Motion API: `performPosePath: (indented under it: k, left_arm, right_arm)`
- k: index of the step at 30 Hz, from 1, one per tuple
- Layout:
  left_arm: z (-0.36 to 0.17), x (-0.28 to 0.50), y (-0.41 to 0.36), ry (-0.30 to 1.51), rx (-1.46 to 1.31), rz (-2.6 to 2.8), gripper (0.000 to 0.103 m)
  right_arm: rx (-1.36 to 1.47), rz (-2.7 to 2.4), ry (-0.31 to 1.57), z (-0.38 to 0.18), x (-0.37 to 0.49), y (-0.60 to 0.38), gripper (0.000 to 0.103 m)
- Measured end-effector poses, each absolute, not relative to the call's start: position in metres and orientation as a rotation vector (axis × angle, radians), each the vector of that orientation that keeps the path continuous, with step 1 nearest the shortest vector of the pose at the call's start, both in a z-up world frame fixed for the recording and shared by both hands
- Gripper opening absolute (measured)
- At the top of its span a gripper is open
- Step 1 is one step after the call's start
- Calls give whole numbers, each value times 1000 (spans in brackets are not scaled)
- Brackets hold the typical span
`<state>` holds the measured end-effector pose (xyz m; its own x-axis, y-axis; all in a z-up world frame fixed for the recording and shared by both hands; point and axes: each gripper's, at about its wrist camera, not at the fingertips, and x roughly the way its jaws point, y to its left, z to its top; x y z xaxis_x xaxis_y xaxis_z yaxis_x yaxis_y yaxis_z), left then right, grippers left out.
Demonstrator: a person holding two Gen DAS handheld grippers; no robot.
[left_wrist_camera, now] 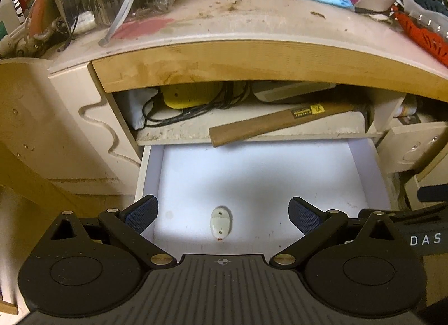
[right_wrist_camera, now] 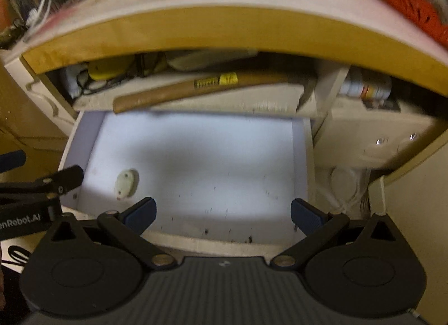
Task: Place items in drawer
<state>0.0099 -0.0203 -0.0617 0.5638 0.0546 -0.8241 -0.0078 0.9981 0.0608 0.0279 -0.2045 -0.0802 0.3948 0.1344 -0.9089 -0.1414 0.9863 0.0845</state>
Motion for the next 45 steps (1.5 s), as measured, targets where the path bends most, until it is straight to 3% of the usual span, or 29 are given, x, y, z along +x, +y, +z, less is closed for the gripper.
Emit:
performPosePath:
  k: [24, 45]
  left_arm:
    - [-116, 19, -11, 1306, 4, 52, 103]
    - [-165, 25, -10, 1517, -10, 24, 103]
  right_arm:
    - [19, 149, 1447, -136, 26, -203, 103]
    - [1, 104, 1521, -171, 29, -206, 103]
